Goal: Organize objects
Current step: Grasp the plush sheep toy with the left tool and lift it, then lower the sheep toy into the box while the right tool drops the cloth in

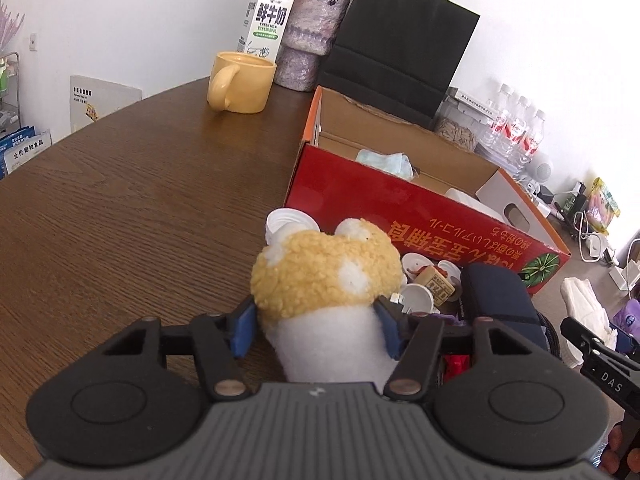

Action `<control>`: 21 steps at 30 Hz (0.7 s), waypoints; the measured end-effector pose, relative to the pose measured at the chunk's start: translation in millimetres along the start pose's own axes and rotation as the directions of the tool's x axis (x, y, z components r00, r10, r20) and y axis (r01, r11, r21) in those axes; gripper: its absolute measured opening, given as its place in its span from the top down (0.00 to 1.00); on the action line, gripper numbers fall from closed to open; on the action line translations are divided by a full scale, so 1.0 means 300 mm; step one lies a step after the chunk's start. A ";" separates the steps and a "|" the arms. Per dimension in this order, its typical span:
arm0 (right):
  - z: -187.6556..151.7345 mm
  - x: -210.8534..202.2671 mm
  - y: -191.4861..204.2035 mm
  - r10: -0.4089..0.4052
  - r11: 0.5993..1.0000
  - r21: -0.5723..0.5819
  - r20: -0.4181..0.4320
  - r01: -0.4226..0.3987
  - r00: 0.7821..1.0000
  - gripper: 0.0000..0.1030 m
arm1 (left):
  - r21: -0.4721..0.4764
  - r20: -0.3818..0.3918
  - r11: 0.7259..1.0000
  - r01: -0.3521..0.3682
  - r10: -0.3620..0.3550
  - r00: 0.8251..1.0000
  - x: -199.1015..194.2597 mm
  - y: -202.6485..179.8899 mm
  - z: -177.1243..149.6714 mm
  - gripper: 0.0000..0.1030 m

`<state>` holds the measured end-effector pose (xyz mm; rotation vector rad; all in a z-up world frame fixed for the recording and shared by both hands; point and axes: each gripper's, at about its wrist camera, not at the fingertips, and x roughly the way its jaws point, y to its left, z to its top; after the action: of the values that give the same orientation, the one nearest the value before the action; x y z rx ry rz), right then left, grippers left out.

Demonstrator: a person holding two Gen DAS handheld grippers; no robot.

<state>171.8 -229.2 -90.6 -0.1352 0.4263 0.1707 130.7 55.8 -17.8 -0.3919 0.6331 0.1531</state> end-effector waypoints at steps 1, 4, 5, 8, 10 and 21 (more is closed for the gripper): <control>0.000 0.000 0.000 0.000 1.000 0.001 0.001 0.000 1.000 0.30 | 0.007 0.015 1.000 0.004 -0.004 1.000 -0.013 0.001 0.002 0.41; 0.000 -0.004 0.001 0.001 1.000 0.000 0.005 -0.001 1.000 0.30 | 0.019 0.066 1.000 0.025 -0.026 0.997 -0.061 0.002 0.010 0.41; 0.000 -0.005 0.001 0.001 1.000 0.000 0.008 -0.001 1.000 0.30 | 0.023 0.084 0.999 0.029 -0.031 0.996 -0.076 0.001 0.014 0.41; -0.001 -0.018 0.001 -0.001 1.000 -0.001 0.032 0.001 0.999 0.30 | 0.044 0.124 0.998 0.032 -0.038 0.992 -0.113 -0.011 0.032 0.41; -0.001 -0.033 0.003 0.007 1.000 0.000 0.061 -0.007 0.998 0.30 | 0.062 0.143 0.998 0.030 -0.039 0.989 -0.127 -0.021 0.047 0.41; 0.125 -0.026 0.052 0.086 0.996 0.007 0.133 -0.088 0.987 0.31 | 0.115 0.210 0.991 0.064 -0.088 0.974 -0.126 -0.106 0.159 0.41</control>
<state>176.6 -208.7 -55.1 -0.0920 0.3008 0.2611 134.9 45.1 49.9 -0.2898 0.4106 0.0860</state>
